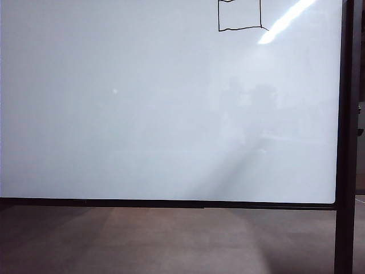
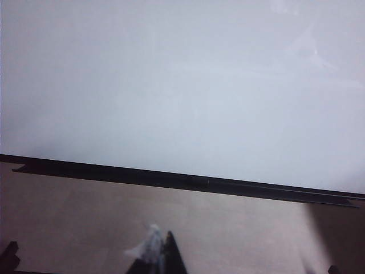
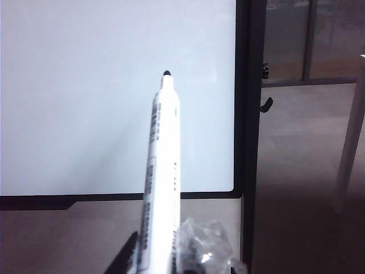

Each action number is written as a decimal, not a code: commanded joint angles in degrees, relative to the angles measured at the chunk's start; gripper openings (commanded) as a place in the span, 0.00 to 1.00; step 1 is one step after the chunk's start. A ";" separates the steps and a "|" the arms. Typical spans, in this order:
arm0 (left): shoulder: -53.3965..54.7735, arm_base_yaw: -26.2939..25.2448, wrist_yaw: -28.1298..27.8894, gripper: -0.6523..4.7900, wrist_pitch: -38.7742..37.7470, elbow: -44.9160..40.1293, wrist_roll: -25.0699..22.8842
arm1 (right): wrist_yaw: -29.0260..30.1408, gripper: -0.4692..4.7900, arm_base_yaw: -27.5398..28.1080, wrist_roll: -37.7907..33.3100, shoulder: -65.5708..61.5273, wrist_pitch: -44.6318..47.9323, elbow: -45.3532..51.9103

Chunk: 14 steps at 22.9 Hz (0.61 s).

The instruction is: Reach to the right to find the marker pen, pick it up, and write the number 8 on the whiteboard.

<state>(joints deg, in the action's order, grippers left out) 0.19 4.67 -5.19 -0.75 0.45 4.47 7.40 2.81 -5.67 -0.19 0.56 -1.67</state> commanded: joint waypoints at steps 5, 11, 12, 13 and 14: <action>0.04 -0.11 1.18 0.11 4.13 0.04 -7.34 | 0.04 0.08 -0.07 0.15 0.07 1.16 -0.28; 0.04 -0.11 1.33 0.11 4.55 0.04 -7.50 | 0.04 0.08 -0.09 0.15 0.04 1.16 -0.28; 0.04 -0.13 1.33 0.11 4.57 0.07 -7.48 | 0.04 0.08 -0.11 0.15 0.04 1.16 -0.28; 0.04 -0.11 1.36 0.11 4.66 0.07 -7.43 | 0.04 0.08 -0.11 0.15 0.04 1.16 -0.28; 0.04 -0.11 1.33 0.11 4.66 0.07 -7.45 | 0.04 0.08 -0.11 0.15 0.04 1.16 -0.28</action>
<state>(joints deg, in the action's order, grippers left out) 0.19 4.67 -4.10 3.22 0.45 -2.94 7.40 2.76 -5.67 -0.19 0.56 -1.67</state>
